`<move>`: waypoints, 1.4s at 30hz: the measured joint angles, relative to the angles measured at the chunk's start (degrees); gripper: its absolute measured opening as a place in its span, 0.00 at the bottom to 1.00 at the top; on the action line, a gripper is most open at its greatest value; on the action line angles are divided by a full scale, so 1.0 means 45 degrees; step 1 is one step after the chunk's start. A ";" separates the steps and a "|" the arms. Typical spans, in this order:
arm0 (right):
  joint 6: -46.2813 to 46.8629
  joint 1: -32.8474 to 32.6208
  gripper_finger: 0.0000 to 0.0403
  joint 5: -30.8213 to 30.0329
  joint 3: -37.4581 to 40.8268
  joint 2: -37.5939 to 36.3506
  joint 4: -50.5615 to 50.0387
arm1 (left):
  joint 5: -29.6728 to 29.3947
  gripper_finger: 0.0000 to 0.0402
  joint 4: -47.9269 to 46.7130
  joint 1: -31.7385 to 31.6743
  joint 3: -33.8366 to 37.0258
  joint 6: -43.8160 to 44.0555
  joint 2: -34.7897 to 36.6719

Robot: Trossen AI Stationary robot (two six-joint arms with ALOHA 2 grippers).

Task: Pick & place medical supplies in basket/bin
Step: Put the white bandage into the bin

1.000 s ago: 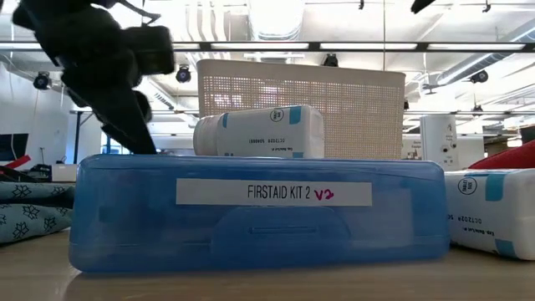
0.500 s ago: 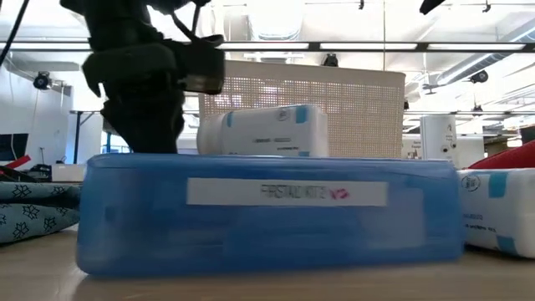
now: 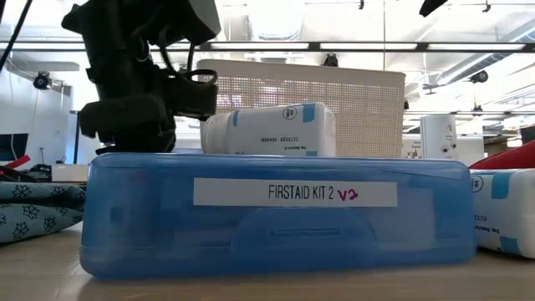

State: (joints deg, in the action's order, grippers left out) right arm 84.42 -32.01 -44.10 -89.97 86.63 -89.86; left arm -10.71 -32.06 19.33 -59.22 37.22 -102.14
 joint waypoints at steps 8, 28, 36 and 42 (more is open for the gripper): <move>0.0076 0.0005 0.82 -0.0287 0.0216 0.0005 -0.0003 | 0.0139 0.23 -0.1484 0.0000 0.0106 -0.0072 0.1352; 0.0321 -0.0010 0.81 -0.1498 0.0238 -0.0053 0.0026 | -0.3439 0.29 0.4335 -0.3369 -0.0445 -0.4453 0.9375; 0.1359 -0.0306 0.81 0.0393 0.0238 -0.0347 -0.0008 | 0.0240 0.36 0.3887 -0.7774 -0.1924 -0.4006 0.5249; 0.1642 -0.0306 0.81 0.4018 0.0675 -0.0261 -0.0029 | 0.0480 0.55 -0.0986 -0.7832 -0.5578 -0.4428 0.3158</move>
State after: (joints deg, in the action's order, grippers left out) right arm 91.81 -33.39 -26.02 -86.94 85.45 -89.99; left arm -8.55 -36.50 -15.91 -84.32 17.29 -87.93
